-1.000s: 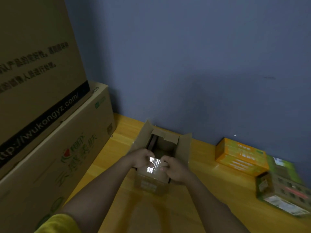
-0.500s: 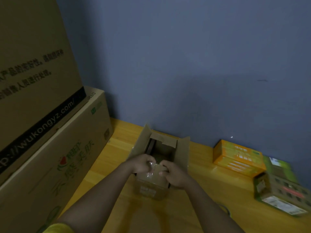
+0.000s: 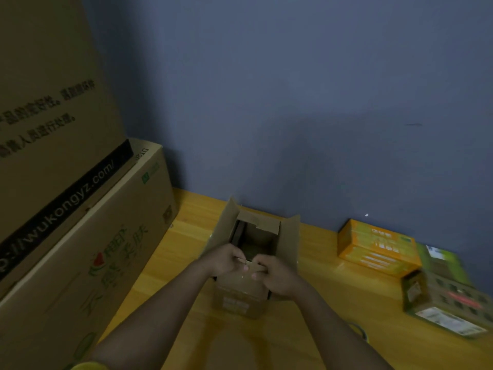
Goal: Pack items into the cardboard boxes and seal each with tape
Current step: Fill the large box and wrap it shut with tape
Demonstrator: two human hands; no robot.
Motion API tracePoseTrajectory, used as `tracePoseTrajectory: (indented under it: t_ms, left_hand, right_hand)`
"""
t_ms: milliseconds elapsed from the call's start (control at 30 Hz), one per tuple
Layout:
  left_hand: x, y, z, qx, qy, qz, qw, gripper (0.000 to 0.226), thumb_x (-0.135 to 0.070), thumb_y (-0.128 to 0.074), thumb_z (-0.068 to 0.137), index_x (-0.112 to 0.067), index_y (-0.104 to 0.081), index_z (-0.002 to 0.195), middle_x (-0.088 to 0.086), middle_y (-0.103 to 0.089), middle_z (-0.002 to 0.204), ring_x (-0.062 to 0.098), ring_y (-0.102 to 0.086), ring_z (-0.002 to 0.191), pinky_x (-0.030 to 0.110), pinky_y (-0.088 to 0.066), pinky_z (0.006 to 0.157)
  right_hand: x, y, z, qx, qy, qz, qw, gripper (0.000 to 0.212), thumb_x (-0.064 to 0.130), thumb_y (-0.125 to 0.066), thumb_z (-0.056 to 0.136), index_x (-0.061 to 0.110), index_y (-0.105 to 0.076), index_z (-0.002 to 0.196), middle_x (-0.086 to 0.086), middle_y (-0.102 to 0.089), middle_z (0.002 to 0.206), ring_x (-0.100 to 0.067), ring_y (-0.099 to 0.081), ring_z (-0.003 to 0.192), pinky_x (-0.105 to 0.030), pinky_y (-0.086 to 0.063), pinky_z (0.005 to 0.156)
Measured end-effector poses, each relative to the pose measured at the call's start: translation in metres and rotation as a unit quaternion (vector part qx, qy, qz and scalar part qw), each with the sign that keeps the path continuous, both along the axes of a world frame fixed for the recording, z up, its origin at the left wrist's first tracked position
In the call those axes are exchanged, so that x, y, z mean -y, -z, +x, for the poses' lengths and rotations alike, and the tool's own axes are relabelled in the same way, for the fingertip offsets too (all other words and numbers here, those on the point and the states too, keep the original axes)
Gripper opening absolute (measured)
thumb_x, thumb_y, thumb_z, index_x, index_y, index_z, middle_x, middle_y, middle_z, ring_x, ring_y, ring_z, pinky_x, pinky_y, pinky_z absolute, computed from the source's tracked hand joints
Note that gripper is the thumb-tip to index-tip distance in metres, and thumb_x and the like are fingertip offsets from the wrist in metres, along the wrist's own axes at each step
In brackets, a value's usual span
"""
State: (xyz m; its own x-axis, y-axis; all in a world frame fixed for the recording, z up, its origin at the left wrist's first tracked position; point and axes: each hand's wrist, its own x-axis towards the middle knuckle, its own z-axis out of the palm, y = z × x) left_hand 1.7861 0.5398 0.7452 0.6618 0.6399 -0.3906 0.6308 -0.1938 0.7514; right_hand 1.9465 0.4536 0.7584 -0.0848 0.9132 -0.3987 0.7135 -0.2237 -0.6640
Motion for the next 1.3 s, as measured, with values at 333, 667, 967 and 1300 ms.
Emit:
tracePoseTrajectory:
  t_ms: [333,667,967,1300]
  left_hand:
    - [-0.027,-0.027,0.025,-0.102,0.034,0.167,0.980,0.035,-0.027,-0.051,0.098,-0.008,-0.056,0.127,0.013,-0.061,0.122,0.027,-0.057,0.109,0.030,-0.043,0.079]
    - [-0.079,-0.032,0.067,-0.227,0.093,0.322,0.914,0.039,-0.008,-0.050,0.093,0.002,-0.044,0.131,0.019,-0.038,0.143,0.030,-0.029,0.137,0.042,-0.009,0.119]
    - [-0.090,0.019,0.016,-0.129,-0.010,0.266,0.955,0.104,-0.068,-0.042,0.086,-0.009,0.014,0.151,0.009,0.021,0.158,0.022,0.019,0.146,0.030,0.009,0.116]
    - [-0.091,0.056,0.007,-0.029,-0.096,0.014,0.995,0.100,-0.022,-0.062,0.091,-0.013,0.017,0.151,0.000,0.020,0.159,0.018,0.012,0.147,0.033,-0.004,0.118]
  right_hand:
    - [-0.038,-0.041,0.009,0.097,0.010,0.022,0.995,0.038,0.007,-0.036,0.100,0.008,-0.055,0.133,-0.013,-0.064,0.120,-0.037,-0.059,0.109,-0.044,-0.050,0.093]
    - [-0.103,-0.046,0.005,0.261,-0.034,-0.004,0.965,0.021,0.004,-0.041,0.096,0.008,-0.057,0.084,-0.017,-0.054,0.087,-0.028,-0.053,0.081,-0.041,-0.043,0.084]
    - [-0.068,0.042,0.040,0.256,0.107,0.090,0.957,0.118,0.094,0.004,0.064,0.013,0.029,0.146,-0.005,0.035,0.152,-0.023,0.032,0.141,-0.044,0.017,0.116]
    - [-0.076,0.067,0.051,-0.098,0.267,0.074,0.956,0.092,0.003,-0.057,0.092,0.014,0.011,0.153,0.000,-0.003,0.162,-0.017,-0.007,0.148,-0.017,-0.018,0.109]
